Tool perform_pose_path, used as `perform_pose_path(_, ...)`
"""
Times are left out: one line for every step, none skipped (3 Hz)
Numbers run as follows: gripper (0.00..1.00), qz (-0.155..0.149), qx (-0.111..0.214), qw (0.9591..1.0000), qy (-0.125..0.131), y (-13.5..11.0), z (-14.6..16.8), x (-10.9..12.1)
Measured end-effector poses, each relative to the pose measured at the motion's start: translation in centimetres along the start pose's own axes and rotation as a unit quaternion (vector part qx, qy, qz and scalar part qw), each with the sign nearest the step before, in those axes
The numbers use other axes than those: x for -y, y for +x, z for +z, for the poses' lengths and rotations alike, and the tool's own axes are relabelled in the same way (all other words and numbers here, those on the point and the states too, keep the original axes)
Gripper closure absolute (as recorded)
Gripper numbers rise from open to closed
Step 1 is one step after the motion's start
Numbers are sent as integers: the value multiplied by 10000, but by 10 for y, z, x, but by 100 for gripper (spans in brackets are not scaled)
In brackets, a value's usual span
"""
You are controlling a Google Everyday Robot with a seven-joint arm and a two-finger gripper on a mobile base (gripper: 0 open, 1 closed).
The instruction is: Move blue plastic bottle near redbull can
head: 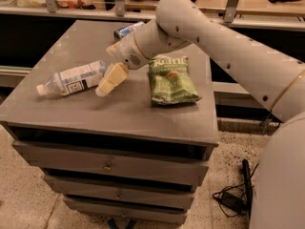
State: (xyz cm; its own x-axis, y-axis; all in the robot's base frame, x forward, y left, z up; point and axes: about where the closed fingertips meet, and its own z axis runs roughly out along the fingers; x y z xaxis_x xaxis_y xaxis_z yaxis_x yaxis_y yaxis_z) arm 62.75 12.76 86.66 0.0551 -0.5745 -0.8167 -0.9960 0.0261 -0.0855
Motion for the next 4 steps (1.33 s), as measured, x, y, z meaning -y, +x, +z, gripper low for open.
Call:
perform_pose_path(0,-9,109,9999,-130,2,14,7)
perform_pose_path(12,0,185,9997,-169,5,22,12)
perform_pose_path(42,24,322,9993,-191,10,27,14)
perform_pose_path(67,-17,497,9986,-156,14,24,13)
